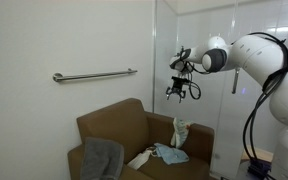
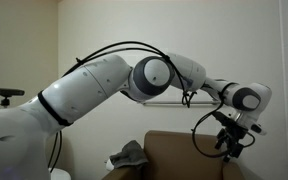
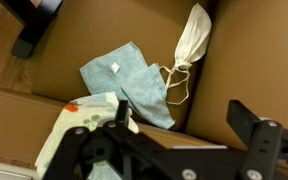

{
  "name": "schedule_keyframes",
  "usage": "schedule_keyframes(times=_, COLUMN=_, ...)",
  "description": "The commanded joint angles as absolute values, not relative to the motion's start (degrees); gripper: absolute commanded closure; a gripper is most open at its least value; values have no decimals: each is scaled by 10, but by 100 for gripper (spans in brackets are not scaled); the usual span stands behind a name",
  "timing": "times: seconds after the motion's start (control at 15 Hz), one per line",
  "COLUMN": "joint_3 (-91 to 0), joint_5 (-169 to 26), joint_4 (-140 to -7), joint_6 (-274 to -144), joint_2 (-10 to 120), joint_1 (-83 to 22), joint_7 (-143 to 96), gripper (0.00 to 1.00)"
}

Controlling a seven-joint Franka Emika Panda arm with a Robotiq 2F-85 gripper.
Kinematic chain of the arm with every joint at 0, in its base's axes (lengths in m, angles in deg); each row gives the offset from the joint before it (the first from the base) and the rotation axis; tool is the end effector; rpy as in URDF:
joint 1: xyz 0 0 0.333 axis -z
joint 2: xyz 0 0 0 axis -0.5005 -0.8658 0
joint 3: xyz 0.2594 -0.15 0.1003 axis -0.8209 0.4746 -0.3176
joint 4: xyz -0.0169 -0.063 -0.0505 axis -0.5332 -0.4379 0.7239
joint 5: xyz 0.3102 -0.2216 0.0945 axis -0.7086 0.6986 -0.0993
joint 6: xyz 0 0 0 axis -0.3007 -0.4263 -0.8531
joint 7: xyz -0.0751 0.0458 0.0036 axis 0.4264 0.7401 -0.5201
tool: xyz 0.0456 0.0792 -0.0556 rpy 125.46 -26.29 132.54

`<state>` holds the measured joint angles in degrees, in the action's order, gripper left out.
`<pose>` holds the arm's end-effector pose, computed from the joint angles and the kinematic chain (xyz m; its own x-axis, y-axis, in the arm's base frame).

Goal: Move the white towel from one armchair to another

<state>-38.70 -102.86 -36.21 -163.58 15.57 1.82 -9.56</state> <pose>0.6089 -0.4263 0.2585 0.4312 -0.7860 -0.4429 -0.9011 -0.4002 -0.1670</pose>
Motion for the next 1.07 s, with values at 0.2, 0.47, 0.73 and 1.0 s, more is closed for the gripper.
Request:
schedule_keyframes(times=0.2, joint_3=-382, joint_5=-1103, joint_4=-359, joint_6=-1779, joint_2=55, joint_1=54, joint_7=-7, gripper=0)
schedule_keyframes(times=0.47, joint_3=-357, joint_5=-1103, joint_4=-359, joint_6=-1821, joint_2=34, joint_1=75, joint_7=62, gripper=0)
schedule_keyframes(times=0.73, joint_3=-352, joint_5=-1046, joint_4=-339, joint_6=-1795, joint_2=21, joint_1=84, joint_7=135, gripper=0)
schedule_keyframes(times=1.0, joint_3=-356, joint_5=-990, joint_4=-326, joint_6=-1751, joint_2=9, joint_1=87, joint_7=184, gripper=0)
